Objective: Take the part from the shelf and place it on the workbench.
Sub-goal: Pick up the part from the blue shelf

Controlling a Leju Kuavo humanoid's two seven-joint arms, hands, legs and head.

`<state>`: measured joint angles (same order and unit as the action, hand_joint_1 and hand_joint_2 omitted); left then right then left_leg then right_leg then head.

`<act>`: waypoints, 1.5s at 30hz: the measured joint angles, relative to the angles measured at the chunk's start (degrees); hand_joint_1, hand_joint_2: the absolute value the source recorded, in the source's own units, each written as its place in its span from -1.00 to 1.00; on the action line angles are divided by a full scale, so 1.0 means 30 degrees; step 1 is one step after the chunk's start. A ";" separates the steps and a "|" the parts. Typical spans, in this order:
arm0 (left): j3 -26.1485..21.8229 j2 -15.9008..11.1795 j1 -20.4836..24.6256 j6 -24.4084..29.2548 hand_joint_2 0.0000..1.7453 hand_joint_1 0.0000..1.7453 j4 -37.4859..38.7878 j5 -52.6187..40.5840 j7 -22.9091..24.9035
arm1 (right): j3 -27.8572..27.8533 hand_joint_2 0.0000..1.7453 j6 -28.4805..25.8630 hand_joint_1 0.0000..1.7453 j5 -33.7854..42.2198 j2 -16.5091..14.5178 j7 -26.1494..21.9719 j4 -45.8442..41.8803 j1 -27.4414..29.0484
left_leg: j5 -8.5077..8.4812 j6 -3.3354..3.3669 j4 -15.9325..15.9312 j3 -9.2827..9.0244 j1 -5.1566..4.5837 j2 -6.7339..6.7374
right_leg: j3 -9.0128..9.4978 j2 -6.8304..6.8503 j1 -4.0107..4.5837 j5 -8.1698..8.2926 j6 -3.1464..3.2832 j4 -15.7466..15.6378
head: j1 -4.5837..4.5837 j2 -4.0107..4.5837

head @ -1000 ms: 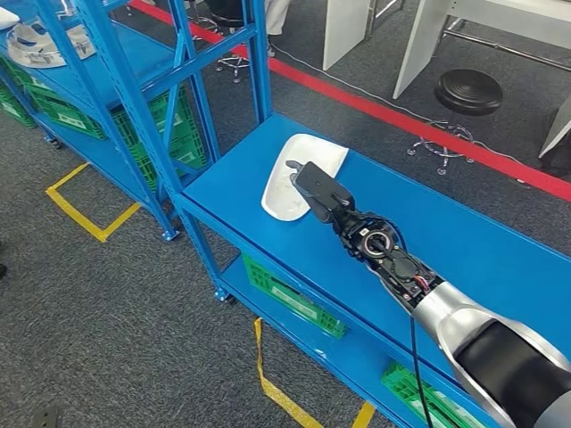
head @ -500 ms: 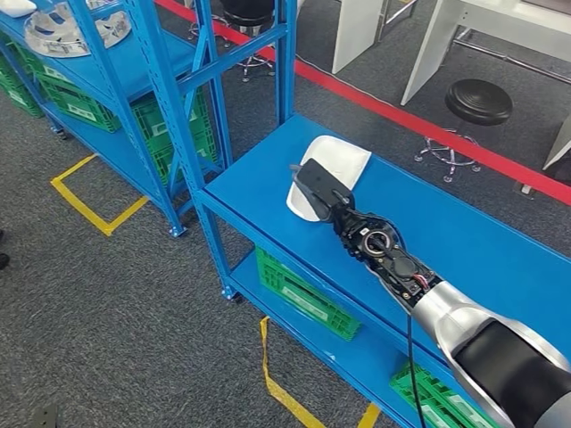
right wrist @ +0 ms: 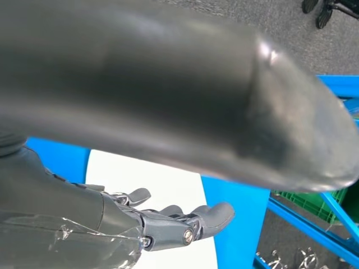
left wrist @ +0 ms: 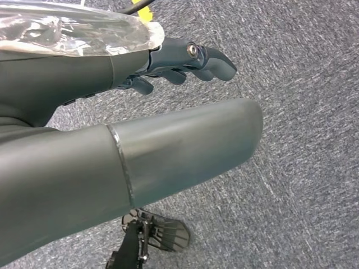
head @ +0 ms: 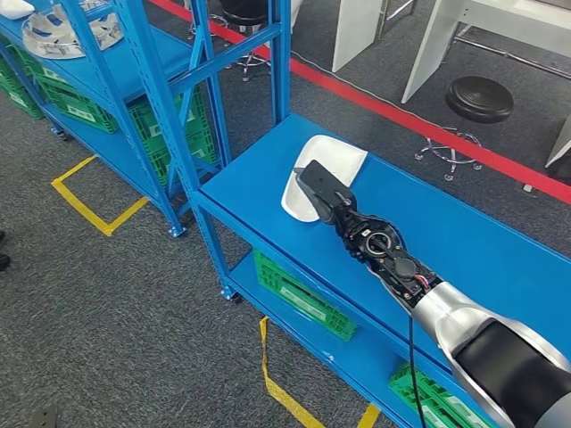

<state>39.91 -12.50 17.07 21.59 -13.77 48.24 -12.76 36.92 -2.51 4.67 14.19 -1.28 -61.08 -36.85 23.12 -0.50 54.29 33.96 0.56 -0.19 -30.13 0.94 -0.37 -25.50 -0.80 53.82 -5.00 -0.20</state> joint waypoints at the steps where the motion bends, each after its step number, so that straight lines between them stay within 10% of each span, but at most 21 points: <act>1: 0.0000 0.0000 -0.0001 0.0000 -1.00 -1.00 0.0000 0.0002 0.0000 | -0.0002 -1.00 -0.0024 -1.00 0.0053 0.0000 0.0007 0.0011 0.0004 | -0.0004 -0.0005 -0.0010 -0.0007 0.0000 0.0000 | 0.0000 -0.0001 0.0000 0.0000 0.0001 0.0001 | 0.0002 0.0000; 10: 0.0000 -0.0034 -0.0081 0.0000 -1.00 -1.00 0.0000 0.0138 -0.0045 | -0.0098 -1.00 -0.2106 -1.00 -0.0070 0.0158 0.0630 -0.0351 0.0631 | -0.0008 -0.0012 -0.0032 -0.0032 0.0038 0.0001 | 0.0005 -0.0004 -0.0004 -0.0010 0.0016 0.0001 | -0.0002 0.0000; 21: -0.0002 -0.0084 -0.0036 -0.0005 -1.00 -1.00 0.0000 -0.0208 0.0215 | -0.0271 -1.00 -0.3947 -1.00 -0.6874 0.0986 0.4084 -0.3738 0.3087 | -0.0006 -0.0012 -0.0031 -0.0040 0.0049 0.0015 | 0.0006 -0.0009 -0.0016 -0.0016 0.0005 0.0000 | 0.0000 0.0000; 45: -0.0002 -0.0075 0.0079 -0.0029 -1.00 -1.00 0.0000 -0.0306 0.0291 | -0.0876 -1.00 -0.3585 -1.00 -0.8521 0.1224 0.4096 -0.6078 0.3740 | -0.0007 -0.0012 -0.0033 -0.0052 0.0050 0.0019 | 0.0014 -0.0024 -0.0015 -0.0016 0.0005 0.0001 | 0.0000 0.0000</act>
<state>39.91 -12.73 17.31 21.51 -13.77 47.32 -11.89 34.29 -13.26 -20.90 17.86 11.00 -79.31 -25.63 23.10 -0.54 54.19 33.80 0.71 -0.13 -30.09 0.87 -0.42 -25.55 -0.79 53.82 -5.00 -0.20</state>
